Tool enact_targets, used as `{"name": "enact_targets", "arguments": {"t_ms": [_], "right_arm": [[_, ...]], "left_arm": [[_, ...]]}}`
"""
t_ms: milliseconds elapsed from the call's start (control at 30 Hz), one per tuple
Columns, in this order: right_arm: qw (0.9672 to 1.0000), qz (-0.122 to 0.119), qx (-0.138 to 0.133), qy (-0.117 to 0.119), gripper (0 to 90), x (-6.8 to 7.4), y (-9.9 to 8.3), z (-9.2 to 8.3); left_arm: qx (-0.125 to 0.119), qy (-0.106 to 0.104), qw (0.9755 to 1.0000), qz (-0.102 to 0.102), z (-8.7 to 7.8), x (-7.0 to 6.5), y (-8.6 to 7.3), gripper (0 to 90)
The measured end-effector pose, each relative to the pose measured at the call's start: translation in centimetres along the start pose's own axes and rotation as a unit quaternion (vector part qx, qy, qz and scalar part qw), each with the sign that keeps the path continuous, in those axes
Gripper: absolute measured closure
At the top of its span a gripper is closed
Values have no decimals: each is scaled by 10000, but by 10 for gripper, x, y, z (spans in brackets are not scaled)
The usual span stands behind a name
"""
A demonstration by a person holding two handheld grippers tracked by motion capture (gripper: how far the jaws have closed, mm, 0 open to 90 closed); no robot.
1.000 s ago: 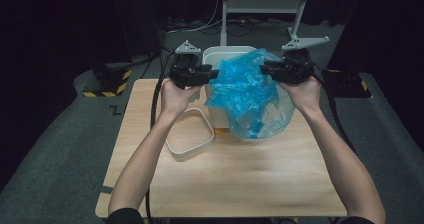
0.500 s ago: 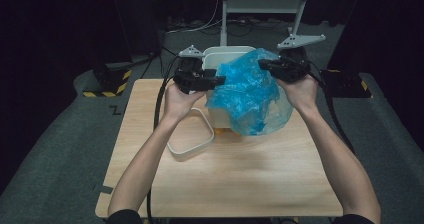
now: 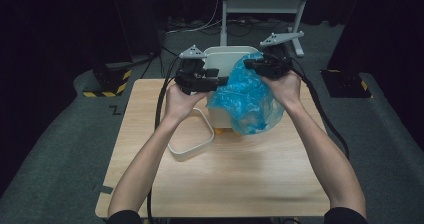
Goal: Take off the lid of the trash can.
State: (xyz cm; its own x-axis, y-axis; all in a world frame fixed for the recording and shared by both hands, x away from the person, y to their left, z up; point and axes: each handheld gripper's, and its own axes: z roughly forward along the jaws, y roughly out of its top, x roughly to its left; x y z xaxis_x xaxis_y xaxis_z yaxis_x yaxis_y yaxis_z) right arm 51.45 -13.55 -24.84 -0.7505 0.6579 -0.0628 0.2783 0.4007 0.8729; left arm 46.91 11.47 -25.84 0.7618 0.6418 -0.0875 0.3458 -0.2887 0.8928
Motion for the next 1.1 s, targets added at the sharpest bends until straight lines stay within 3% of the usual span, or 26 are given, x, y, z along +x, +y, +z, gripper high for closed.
{"name": "enact_targets", "arguments": {"t_ms": [100, 300, 533, 567, 700, 767, 933, 1100], "right_arm": [[10000, 10, -65, 27, 759, 0, -1, -4], [9994, -81, -233, -249, 637, -1, -1, -28], [9985, -30, -293, -472, 595, -7, -7, -54], [9983, -8, -292, -495, 600, -10, -9, -55], [9988, 67, -231, -434, 694, -15, -16, -53], [9992, 23, -145, -385, 751, -15, -18, -48], [9995, -73, 32, -319, 898, -12, -19, -39], [9995, -92, 20, -294, 900, -11, -17, -34]], "left_arm": [[73, -23, 10000, 45, 0, -1, 1, 660], [280, 278, 9990, 232, 6, 0, -1, 849], [184, 357, 9991, 135, 2, 7, -2, 898], [151, 297, 9994, 105, 1, 7, -2, 873], [45, 138, 9996, -226, -2, 10, -1, 599], [-42, 99, 9995, -288, -3, 8, 0, 506], [-22, 22, 9999, -144, -4, -1, 4, 423], [98, -122, 9999, -57, 1, -8, 6, 410]]}}
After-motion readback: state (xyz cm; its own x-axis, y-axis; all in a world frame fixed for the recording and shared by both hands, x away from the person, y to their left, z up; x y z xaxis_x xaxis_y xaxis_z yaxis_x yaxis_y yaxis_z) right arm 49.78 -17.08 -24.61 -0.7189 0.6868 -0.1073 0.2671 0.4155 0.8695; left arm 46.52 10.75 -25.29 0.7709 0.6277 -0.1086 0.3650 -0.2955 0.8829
